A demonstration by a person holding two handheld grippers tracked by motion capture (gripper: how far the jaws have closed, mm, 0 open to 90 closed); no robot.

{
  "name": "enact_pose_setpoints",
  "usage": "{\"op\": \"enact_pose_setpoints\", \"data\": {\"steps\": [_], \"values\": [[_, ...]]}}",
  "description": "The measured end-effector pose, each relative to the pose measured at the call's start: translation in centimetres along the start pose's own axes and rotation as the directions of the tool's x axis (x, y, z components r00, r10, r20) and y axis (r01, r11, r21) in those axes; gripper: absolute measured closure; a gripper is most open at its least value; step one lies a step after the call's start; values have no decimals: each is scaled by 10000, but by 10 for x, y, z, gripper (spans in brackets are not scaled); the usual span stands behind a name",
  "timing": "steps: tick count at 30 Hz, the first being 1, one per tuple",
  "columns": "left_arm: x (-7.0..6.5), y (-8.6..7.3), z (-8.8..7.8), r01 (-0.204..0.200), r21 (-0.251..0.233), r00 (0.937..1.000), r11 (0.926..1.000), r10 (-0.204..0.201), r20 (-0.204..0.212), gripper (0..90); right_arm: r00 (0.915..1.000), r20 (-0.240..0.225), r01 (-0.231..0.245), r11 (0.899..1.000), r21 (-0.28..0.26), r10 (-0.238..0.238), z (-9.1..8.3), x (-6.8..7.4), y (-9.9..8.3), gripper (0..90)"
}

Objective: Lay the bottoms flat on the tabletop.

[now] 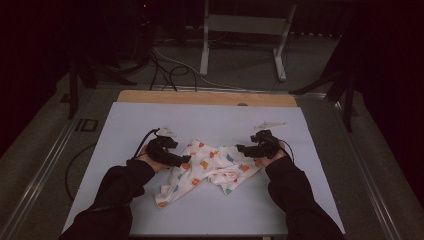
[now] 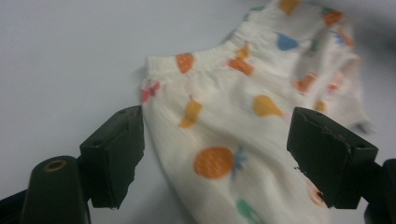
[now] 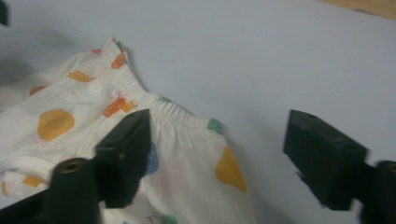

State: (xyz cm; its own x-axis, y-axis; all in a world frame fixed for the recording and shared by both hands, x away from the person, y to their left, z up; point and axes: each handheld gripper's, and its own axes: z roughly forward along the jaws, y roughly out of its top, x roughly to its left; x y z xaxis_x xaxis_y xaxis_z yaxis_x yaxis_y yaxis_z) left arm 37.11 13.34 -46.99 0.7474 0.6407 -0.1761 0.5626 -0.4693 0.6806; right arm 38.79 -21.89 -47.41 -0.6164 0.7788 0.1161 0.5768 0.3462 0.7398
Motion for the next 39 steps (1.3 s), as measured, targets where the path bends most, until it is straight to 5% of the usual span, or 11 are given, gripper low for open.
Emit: {"op": "enact_pose_setpoints", "data": {"steps": [10, 18, 23, 26, 30, 39], "values": [[12, 17, 41, 100, 488, 9977, 9988, -67, -676, 303, 9997, 89, -225, 9975, 664, 220, 26, -3, 3, 483], [22, 13, 64, 474, 992, 9911, 9939, -344, -1290, 408, 9995, 261, -192, 9913, 1304, 159, 38, -5, -5, 582], [21, 11, 66, 401, 800, 9924, 9960, -304, -1189, 580, 9995, 257, -220, 9863, 1638, 181, 39, -7, -11, 734], [17, 11, 67, 198, 881, 9931, 9959, -94, -1169, 696, 9994, 276, 137, 9819, 1887, -193, 40, -3, -14, 850], [16, 12, 67, 242, 882, 9935, 9958, -141, -1133, 862, 9991, 357, 152, 9831, 1823, -221, 41, -2, -13, 892], [19, 18, 45, 269, -23, 9857, 9996, -269, -1663, 892, 9962, 783, 298, 9953, 924, -371, 32, 0, 4, 898]]}}
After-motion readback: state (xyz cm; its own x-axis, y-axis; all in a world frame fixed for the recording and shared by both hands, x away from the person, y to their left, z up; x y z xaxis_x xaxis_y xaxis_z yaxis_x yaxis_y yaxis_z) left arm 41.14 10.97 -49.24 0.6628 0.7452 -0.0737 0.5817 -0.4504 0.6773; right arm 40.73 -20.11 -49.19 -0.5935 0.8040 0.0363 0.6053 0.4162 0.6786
